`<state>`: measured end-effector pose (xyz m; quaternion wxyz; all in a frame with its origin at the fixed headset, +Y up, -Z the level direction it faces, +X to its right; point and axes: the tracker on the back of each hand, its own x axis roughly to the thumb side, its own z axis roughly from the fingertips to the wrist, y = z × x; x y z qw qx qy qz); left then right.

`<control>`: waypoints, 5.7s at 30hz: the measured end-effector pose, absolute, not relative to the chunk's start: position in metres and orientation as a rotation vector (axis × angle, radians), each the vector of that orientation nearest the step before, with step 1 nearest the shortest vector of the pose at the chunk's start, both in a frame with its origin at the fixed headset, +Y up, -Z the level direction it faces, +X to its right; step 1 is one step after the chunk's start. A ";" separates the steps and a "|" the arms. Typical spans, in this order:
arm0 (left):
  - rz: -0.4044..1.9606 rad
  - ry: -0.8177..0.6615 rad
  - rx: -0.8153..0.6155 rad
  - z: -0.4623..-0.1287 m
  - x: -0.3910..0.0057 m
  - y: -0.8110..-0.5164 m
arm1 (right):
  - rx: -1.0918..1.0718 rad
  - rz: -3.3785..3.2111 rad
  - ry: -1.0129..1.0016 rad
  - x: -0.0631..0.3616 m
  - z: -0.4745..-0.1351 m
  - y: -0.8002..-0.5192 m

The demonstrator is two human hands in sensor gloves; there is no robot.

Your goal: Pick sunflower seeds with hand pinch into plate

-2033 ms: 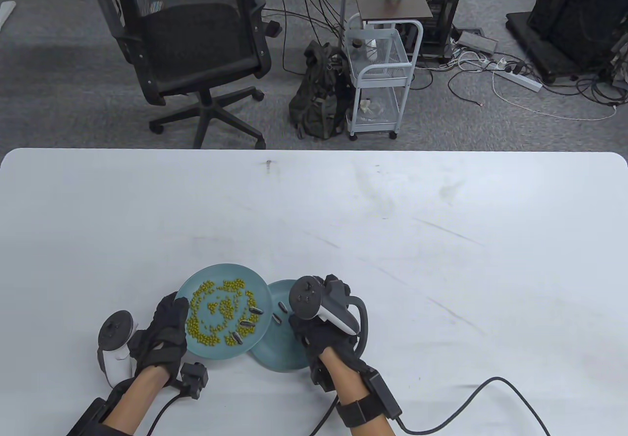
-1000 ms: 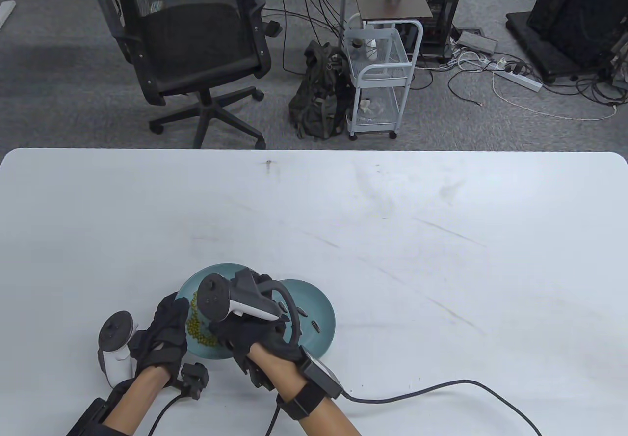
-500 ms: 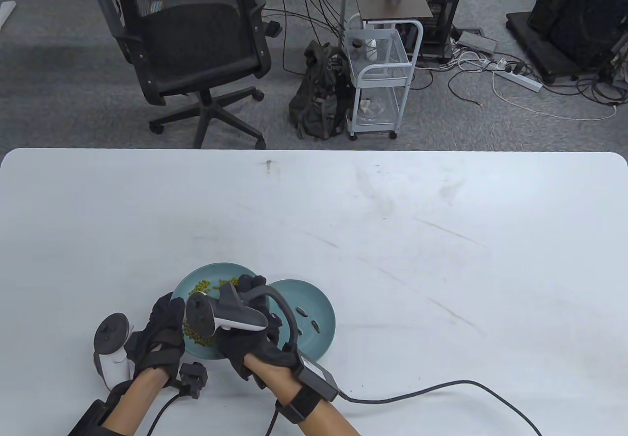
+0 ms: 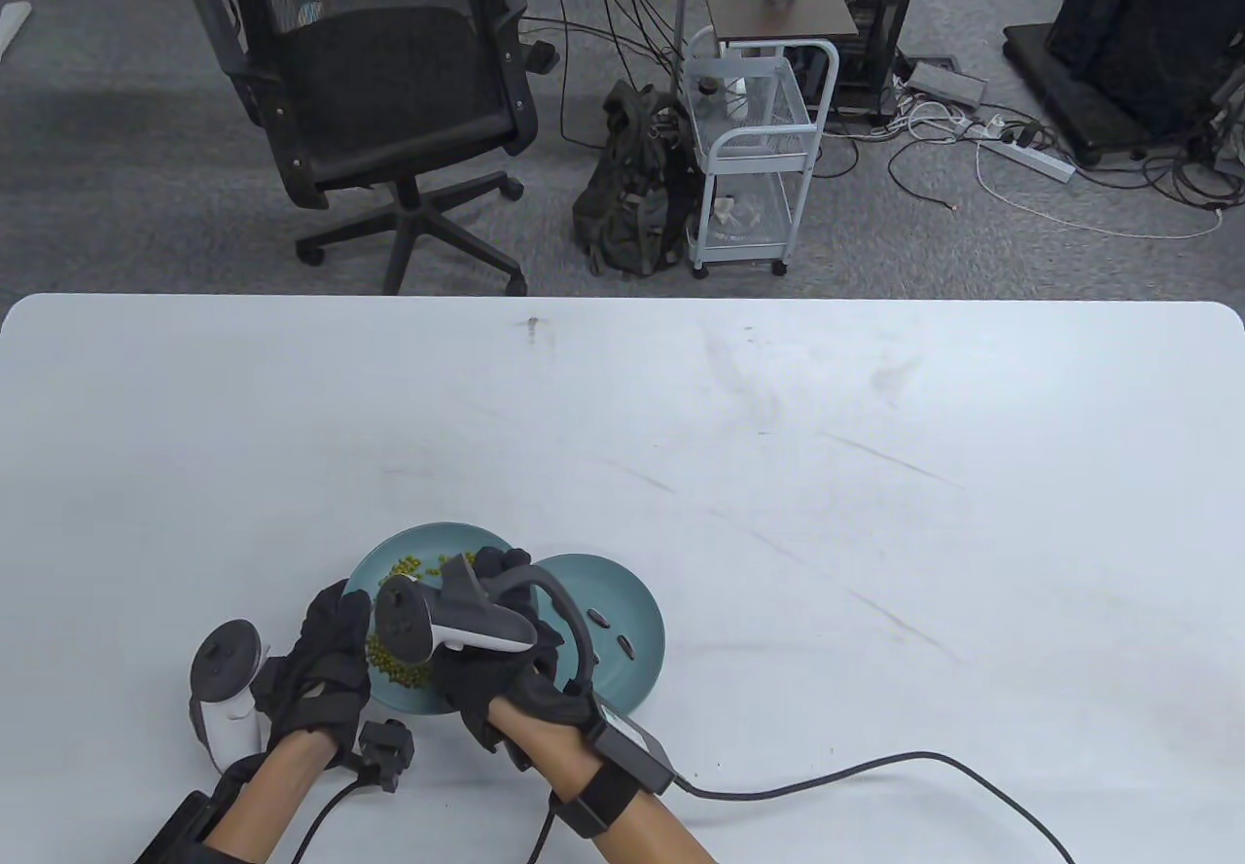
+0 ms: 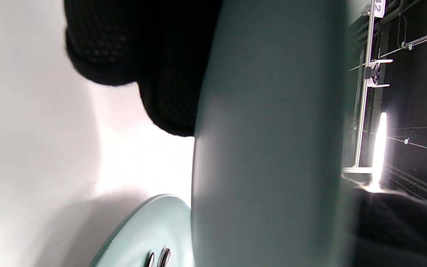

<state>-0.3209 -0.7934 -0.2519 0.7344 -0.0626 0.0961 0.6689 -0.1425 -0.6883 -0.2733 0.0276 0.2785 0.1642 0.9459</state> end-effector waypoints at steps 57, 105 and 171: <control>1.527 0.240 -0.131 -0.253 -0.324 -0.789 | 0.527 2.791 0.471 -0.001 -0.278 -0.738; 1.515 0.232 -0.124 -0.253 -0.323 -0.790 | 0.492 2.790 0.545 -0.004 -0.280 -0.748; 1.534 0.228 -0.161 -0.251 -0.317 -0.795 | 0.770 2.871 0.456 -0.116 -0.283 -0.689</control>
